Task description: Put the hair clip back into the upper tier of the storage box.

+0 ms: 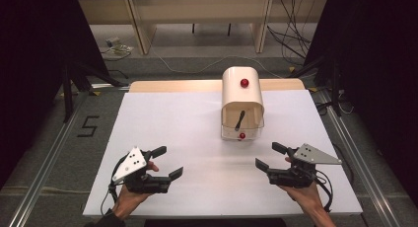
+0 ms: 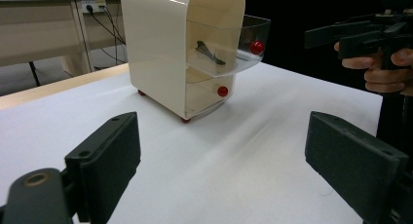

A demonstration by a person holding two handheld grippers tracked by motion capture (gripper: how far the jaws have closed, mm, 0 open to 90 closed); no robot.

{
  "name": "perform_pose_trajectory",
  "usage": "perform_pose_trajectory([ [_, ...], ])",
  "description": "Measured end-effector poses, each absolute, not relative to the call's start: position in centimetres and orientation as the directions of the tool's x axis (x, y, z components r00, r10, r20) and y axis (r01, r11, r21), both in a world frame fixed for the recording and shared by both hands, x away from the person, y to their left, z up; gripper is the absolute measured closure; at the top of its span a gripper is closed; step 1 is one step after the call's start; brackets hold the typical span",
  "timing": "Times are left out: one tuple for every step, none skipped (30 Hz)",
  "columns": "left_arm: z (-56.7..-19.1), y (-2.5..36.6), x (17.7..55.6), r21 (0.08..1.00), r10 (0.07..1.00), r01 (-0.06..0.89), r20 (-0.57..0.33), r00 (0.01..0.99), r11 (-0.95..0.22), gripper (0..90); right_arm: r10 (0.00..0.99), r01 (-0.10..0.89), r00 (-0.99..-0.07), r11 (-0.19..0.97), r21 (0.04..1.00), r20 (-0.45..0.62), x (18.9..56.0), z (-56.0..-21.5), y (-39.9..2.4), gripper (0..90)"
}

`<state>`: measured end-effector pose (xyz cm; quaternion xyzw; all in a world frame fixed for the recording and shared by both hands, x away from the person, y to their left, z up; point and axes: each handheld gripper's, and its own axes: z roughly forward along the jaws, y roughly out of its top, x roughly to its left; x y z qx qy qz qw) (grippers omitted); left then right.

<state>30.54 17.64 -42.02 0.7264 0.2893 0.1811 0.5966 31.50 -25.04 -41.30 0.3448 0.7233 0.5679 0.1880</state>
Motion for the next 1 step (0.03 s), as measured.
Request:
perform_pose_trajectory([
  [-42.02,17.64,30.54,0.971,0.636,0.205,-0.083,0.767,-0.120,12.4,0.712,0.287,-0.692,0.117,0.951,0.121,31.48,-41.29,-25.02,17.4],
])
